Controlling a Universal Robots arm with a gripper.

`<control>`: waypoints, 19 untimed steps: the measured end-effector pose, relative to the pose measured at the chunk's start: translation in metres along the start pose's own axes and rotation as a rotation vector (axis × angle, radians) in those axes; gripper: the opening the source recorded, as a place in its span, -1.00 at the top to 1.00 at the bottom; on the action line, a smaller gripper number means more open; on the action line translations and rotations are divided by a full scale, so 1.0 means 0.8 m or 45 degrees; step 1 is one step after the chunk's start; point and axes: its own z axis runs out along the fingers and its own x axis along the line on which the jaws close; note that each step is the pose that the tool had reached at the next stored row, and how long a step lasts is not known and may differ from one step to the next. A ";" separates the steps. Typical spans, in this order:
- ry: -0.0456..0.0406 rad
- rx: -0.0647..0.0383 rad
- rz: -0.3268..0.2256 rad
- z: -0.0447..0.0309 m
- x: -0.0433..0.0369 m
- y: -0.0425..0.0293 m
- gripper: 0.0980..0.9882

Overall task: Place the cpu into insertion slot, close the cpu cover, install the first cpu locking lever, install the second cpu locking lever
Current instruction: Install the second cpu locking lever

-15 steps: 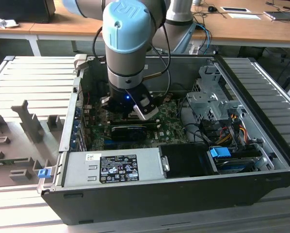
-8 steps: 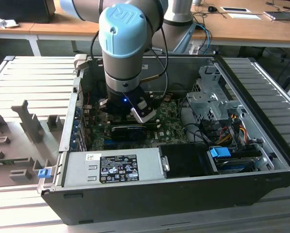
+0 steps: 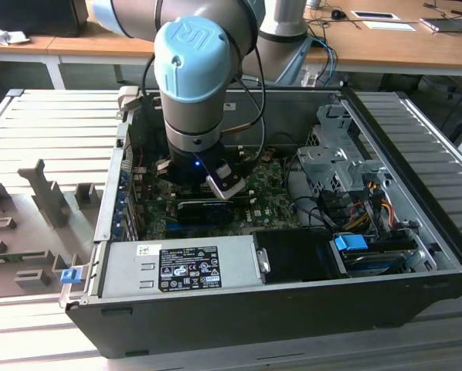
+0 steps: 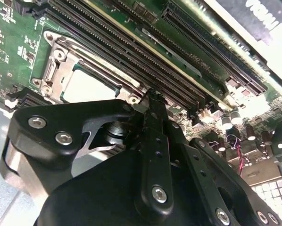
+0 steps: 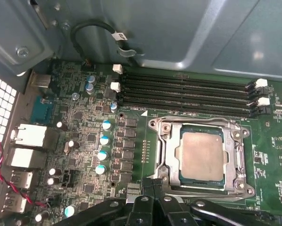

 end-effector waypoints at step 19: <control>-0.010 -0.041 -0.001 -0.0298 0.001 0.0098 0.98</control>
